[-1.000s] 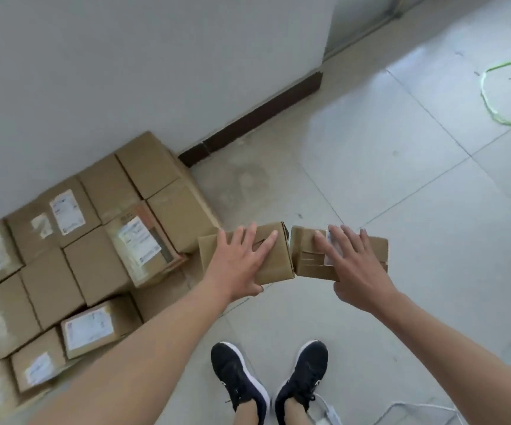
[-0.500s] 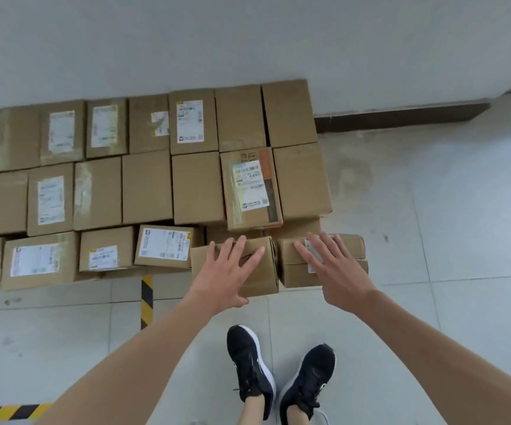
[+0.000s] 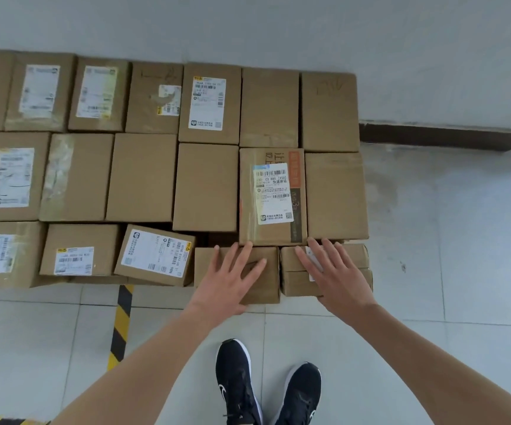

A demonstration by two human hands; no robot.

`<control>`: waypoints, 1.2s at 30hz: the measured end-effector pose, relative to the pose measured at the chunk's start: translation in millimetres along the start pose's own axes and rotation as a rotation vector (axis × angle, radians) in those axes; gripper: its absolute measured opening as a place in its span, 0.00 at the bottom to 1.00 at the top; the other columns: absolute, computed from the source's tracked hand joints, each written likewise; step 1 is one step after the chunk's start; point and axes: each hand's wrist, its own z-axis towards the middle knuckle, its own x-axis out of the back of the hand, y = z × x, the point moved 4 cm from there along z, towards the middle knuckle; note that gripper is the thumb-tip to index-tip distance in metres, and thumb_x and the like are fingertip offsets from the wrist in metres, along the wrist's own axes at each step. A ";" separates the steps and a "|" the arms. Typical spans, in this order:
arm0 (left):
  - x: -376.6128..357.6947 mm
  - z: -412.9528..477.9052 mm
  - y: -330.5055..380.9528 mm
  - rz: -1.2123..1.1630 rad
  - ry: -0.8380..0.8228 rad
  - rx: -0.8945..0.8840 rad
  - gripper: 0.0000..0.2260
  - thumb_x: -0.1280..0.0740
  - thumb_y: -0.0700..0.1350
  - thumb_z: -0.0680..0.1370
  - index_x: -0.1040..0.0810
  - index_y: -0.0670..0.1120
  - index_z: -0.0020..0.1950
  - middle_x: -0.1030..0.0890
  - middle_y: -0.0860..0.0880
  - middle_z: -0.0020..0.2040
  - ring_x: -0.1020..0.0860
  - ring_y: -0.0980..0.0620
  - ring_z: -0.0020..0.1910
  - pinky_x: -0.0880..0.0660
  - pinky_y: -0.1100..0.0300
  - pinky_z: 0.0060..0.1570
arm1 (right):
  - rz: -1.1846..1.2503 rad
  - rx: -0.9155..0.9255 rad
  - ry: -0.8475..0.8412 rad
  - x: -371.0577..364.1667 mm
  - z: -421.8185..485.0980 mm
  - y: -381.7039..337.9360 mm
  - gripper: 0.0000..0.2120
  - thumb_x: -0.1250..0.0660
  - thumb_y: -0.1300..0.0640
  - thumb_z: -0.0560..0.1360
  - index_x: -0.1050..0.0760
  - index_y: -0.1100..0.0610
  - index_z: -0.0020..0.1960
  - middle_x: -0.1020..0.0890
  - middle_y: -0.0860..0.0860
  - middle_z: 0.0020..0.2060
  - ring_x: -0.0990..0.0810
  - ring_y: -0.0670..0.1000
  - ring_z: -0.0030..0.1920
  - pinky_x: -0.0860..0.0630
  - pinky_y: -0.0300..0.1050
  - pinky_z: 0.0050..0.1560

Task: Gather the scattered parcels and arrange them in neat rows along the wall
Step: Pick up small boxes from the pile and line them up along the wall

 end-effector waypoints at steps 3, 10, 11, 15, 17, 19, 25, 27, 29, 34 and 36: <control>-0.4 -3.6 0.8 -0.008 -0.021 0.028 0.53 0.35 0.68 0.73 0.74 0.51 0.75 0.76 0.39 0.73 0.71 0.36 0.74 0.61 0.29 0.69 | -0.041 -0.030 -0.034 -0.5 0.3 2.8 0.61 0.21 0.40 0.62 0.57 0.56 0.78 0.38 0.62 0.76 0.35 0.65 0.73 0.39 0.61 0.73; 30.0 -44.3 -50.9 -0.067 0.059 0.127 0.38 0.52 0.70 0.78 0.53 0.47 0.80 0.48 0.38 0.80 0.52 0.39 0.79 0.43 0.31 0.70 | -0.031 0.048 -0.033 20.3 -0.6 -19.6 0.64 0.27 0.27 0.59 0.56 0.53 0.80 0.49 0.64 0.78 0.49 0.69 0.77 0.49 0.73 0.72; 30.4 -54.0 -67.1 -0.060 0.066 0.169 0.36 0.52 0.67 0.79 0.51 0.47 0.80 0.45 0.38 0.79 0.50 0.38 0.78 0.41 0.31 0.70 | -0.020 0.077 -0.019 25.1 1.4 -27.4 0.63 0.27 0.27 0.60 0.56 0.53 0.80 0.50 0.64 0.78 0.50 0.68 0.77 0.50 0.73 0.72; 11.9 -79.8 -117.7 -0.074 -0.071 0.301 0.45 0.30 0.66 0.70 0.42 0.49 0.80 0.42 0.37 0.78 0.43 0.33 0.76 0.38 0.28 0.65 | -0.019 0.232 0.008 40.3 21.8 -67.3 0.56 0.31 0.30 0.68 0.61 0.50 0.80 0.57 0.63 0.78 0.58 0.68 0.77 0.53 0.73 0.72; -4.4 -83.3 -127.6 -0.103 -0.132 0.370 0.47 0.34 0.67 0.73 0.60 0.54 0.79 0.54 0.38 0.80 0.56 0.33 0.78 0.43 0.30 0.69 | -0.055 0.302 0.000 42.6 35.1 -87.6 0.53 0.33 0.32 0.71 0.63 0.49 0.80 0.61 0.61 0.78 0.64 0.68 0.76 0.61 0.73 0.72; -20.4 -82.0 -128.6 -0.102 -0.170 0.428 0.42 0.45 0.68 0.78 0.76 0.56 0.73 0.64 0.40 0.79 0.65 0.35 0.76 0.45 0.33 0.72 | -0.102 0.338 -0.002 42.2 47.4 -103.6 0.51 0.35 0.34 0.73 0.66 0.50 0.79 0.66 0.60 0.77 0.70 0.68 0.74 0.69 0.72 0.69; -32.7 -79.5 -110.6 -0.153 -0.118 0.539 0.39 0.51 0.66 0.80 0.80 0.53 0.70 0.64 0.37 0.78 0.63 0.33 0.76 0.43 0.33 0.71 | -0.158 0.329 -0.010 29.4 60.6 -115.2 0.43 0.45 0.34 0.78 0.66 0.51 0.79 0.68 0.61 0.76 0.73 0.68 0.73 0.72 0.72 0.68; -31.4 -81.1 -106.5 -0.168 -0.128 0.534 0.39 0.51 0.66 0.79 0.78 0.53 0.71 0.64 0.36 0.78 0.63 0.32 0.76 0.43 0.33 0.70 | -0.157 0.315 -0.021 27.2 61.1 -112.7 0.42 0.48 0.33 0.78 0.66 0.52 0.79 0.68 0.61 0.75 0.73 0.68 0.73 0.72 0.72 0.68; -32.7 -82.8 -103.2 -0.165 -0.153 0.516 0.39 0.50 0.66 0.79 0.79 0.53 0.71 0.65 0.37 0.78 0.64 0.32 0.76 0.43 0.33 0.71 | -0.158 0.311 -0.017 25.9 61.9 -112.1 0.42 0.50 0.32 0.78 0.68 0.52 0.78 0.68 0.61 0.75 0.73 0.68 0.73 0.73 0.72 0.67; -30.7 -84.6 -103.3 -0.196 -0.154 0.512 0.39 0.50 0.66 0.80 0.75 0.54 0.75 0.66 0.37 0.78 0.65 0.33 0.76 0.45 0.32 0.71 | -0.145 0.300 0.001 25.1 64.4 -114.4 0.43 0.51 0.31 0.78 0.73 0.53 0.75 0.69 0.61 0.75 0.74 0.67 0.72 0.75 0.72 0.66; -27.6 -85.4 -99.9 -0.196 -0.136 0.502 0.40 0.47 0.64 0.81 0.78 0.53 0.73 0.67 0.37 0.77 0.65 0.33 0.76 0.47 0.31 0.71 | -0.132 0.288 0.003 25.2 64.5 -114.5 0.43 0.52 0.31 0.78 0.73 0.52 0.75 0.71 0.61 0.74 0.75 0.67 0.72 0.76 0.72 0.65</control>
